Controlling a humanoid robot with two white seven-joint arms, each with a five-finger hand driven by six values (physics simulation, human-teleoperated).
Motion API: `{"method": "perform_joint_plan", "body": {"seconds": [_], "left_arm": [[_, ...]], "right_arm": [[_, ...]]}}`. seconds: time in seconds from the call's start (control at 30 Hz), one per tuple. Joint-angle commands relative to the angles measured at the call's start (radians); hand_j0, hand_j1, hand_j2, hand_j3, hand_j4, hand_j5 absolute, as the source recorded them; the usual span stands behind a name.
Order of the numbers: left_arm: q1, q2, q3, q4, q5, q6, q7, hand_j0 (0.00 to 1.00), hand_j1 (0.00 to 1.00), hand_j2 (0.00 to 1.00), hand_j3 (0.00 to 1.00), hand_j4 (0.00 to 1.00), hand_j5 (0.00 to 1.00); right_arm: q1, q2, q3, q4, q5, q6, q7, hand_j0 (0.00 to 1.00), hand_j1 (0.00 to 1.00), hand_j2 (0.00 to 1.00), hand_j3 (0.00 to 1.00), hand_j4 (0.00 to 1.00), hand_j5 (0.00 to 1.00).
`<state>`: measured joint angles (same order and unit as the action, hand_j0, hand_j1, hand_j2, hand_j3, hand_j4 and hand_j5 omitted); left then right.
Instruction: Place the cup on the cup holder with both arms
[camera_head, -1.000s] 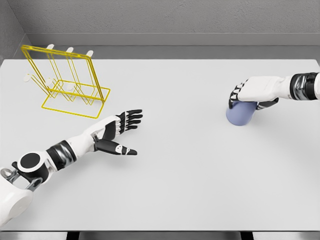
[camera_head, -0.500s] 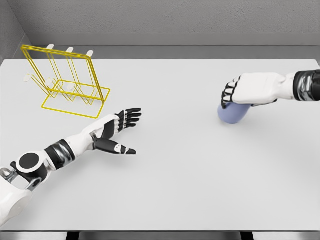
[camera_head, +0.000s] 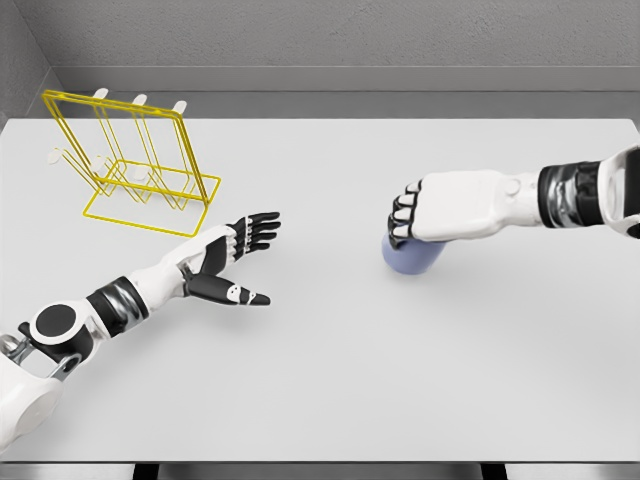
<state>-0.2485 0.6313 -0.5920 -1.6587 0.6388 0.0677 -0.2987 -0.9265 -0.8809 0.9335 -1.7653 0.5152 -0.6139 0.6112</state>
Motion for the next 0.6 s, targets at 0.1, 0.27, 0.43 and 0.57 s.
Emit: {"method": "perform_joint_plan", "body": {"seconds": [0.1, 0.27, 0.43, 0.57], "left_arm": [[0.0, 0.001, 0.001, 0.0, 0.004, 0.0, 0.001, 1.0, 1.0, 1.0, 1.0, 1.0, 1.0], [0.0, 0.001, 0.001, 0.002, 0.004, 0.0, 0.001, 1.0, 1.0, 1.0, 1.0, 1.0, 1.0], [0.0, 0.001, 0.001, 0.002, 0.004, 0.0, 0.001, 1.0, 1.0, 1.0, 1.0, 1.0, 1.0], [0.0, 0.001, 0.001, 0.002, 0.004, 0.0, 0.001, 1.0, 1.0, 1.0, 1.0, 1.0, 1.0]], "right_arm": [[-0.003, 0.059, 0.021, -0.002, -0.004, 0.003, 0.0, 0.49, 0.49, 0.49, 0.49, 0.49, 0.49], [-0.005, 0.115, 0.034, -0.002, -0.004, 0.003, 0.0, 0.49, 0.49, 0.49, 0.49, 0.49, 0.49], [-0.006, 0.166, 0.044, -0.002, -0.004, 0.003, 0.0, 0.49, 0.49, 0.49, 0.49, 0.49, 0.49], [-0.006, 0.181, 0.048, -0.002, 0.003, 0.003, 0.0, 0.49, 0.49, 0.49, 0.49, 0.49, 0.49]]}}
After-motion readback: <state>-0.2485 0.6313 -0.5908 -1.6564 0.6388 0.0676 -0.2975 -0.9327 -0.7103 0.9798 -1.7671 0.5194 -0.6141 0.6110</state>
